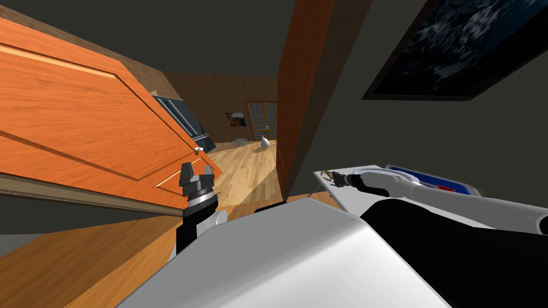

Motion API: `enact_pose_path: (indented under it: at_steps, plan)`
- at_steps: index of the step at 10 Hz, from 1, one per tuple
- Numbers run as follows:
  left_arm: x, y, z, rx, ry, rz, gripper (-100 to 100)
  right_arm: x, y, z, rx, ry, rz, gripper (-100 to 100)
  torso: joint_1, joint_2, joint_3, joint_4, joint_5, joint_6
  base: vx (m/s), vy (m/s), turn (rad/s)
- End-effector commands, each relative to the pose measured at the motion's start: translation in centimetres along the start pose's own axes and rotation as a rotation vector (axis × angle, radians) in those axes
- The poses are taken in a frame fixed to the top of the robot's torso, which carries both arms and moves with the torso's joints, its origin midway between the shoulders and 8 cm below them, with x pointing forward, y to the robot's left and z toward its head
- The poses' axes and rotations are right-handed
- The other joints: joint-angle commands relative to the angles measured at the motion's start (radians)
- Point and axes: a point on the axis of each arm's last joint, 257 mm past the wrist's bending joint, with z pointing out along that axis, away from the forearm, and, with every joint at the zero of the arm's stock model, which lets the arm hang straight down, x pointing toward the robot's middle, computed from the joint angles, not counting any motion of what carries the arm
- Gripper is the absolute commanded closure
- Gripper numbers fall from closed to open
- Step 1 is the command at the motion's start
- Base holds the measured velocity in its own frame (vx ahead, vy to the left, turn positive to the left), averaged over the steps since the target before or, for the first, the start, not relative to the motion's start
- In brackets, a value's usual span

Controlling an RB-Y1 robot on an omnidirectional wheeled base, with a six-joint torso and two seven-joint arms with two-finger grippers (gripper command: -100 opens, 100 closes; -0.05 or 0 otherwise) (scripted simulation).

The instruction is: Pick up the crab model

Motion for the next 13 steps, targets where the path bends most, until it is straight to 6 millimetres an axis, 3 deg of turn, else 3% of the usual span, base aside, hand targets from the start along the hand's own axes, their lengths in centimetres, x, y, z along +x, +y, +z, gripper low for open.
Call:
enact_pose_path:
  at_steps: [1,7,11,13]
  plan:
    - [0.0,0.0,0.0,0.0,0.0,0.0,0,-0.4,-0.1,0.2,0.005,0.005,0.002,-100,0.0,0.0,0.0,0.0,0.0,0.0,-0.004,-0.037,0.006]
    - [0.0,0.0,0.0,0.0,0.0,0.0,0,-2.8,0.5,0.6,0.008,0.004,0.006,-100,0.0,0.0,0.0,0.0,0.0,0.0,-0.002,-0.043,0.006]
    - [0.0,0.0,0.0,0.0,0.0,0.0,0,-5.5,1.8,0.7,0.003,-0.01,0.022,-100,-0.001,0.0,0.0,0.0,0.0,0.0,-0.004,-0.053,0.008]
    - [0.0,0.0,0.0,0.0,0.0,0.0,0,-5.3,1.6,0.7,0.007,-0.007,0.02,-100,0.0,0.0,0.0,0.0,0.0,0.0,0.0,-0.026,0.003]
